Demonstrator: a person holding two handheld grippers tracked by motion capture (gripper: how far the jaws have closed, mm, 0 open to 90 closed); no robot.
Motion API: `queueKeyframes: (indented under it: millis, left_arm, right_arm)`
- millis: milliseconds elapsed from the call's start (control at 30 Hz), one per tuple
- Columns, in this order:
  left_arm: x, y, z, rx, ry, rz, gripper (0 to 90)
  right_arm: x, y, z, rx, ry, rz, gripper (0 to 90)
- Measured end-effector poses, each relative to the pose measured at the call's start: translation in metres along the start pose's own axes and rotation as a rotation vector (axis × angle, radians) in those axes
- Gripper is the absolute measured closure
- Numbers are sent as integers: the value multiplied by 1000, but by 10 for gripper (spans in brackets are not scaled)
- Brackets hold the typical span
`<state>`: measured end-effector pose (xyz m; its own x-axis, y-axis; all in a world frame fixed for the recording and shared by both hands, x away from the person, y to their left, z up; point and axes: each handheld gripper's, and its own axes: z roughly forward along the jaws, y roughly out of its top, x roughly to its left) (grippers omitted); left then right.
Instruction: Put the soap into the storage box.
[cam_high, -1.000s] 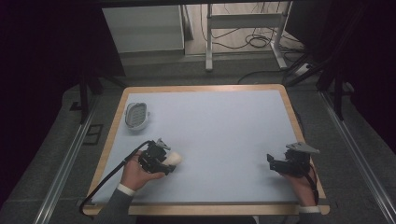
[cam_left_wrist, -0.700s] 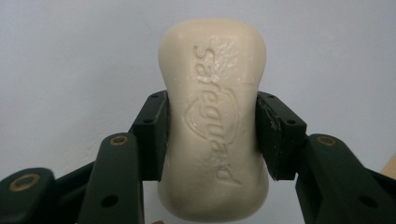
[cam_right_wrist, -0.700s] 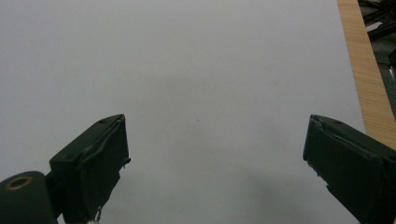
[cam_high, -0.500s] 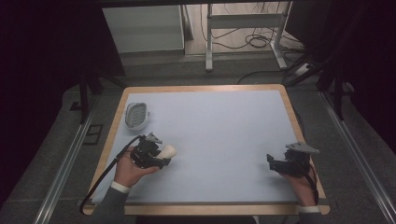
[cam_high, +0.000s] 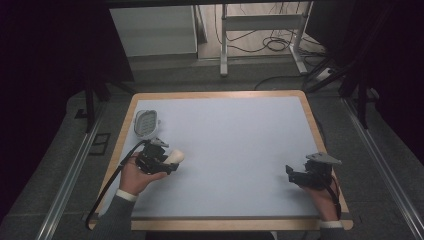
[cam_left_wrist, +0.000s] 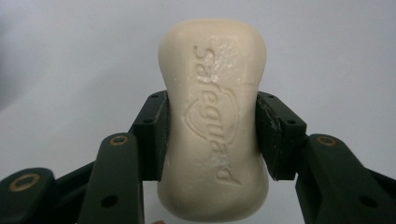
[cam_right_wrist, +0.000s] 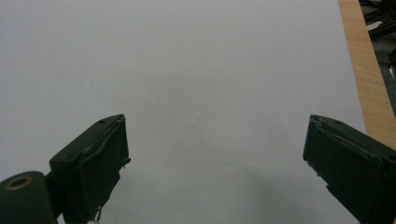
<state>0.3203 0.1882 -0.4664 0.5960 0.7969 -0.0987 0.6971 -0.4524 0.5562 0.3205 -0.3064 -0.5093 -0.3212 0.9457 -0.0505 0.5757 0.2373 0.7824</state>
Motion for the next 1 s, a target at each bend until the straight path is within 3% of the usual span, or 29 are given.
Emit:
queueKeyframes:
  millis: [367, 567, 1000]
  left_arm:
    - [7, 7, -5, -9, 21, -13, 494]
    - [12, 11, -9, -24, 54, -20, 494]
    - [22, 19, -14, -29, 71, -31, 494]
  right_arm:
    - [0, 0, 0, 5, -2, 1, 66]
    - [0, 0, 0, 5, -1, 3, 66]
    - [-1, 0, 1, 6, -4, 3, 66]
